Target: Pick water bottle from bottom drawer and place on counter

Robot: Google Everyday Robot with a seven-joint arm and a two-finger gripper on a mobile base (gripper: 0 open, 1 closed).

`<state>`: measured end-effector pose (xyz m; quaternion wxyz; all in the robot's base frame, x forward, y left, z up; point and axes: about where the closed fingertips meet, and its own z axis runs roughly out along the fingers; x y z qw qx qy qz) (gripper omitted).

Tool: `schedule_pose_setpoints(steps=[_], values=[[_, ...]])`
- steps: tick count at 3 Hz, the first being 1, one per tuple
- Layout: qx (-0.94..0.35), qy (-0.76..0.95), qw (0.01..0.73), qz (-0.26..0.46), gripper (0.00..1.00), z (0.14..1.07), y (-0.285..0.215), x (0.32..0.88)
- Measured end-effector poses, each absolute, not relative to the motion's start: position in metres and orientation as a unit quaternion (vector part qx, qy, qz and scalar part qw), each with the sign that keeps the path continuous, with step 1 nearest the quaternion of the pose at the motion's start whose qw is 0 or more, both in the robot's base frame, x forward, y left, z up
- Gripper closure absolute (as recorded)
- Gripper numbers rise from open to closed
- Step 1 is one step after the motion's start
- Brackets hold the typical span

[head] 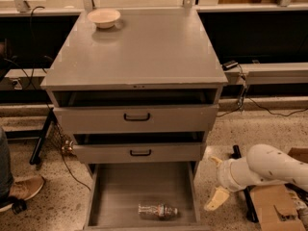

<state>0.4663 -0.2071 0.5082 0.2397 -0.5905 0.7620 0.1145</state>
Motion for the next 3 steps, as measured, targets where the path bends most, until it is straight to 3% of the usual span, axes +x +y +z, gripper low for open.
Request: schedule_pose_setpoints(steps=[1, 3], values=[[-0.593, 0.759, 0.221, 0.154, 0.0, 0.426, -0.198, 0.472], [-0.596, 0.754, 0.217, 0.172, 0.0, 0.39, -0.19, 0.474]])
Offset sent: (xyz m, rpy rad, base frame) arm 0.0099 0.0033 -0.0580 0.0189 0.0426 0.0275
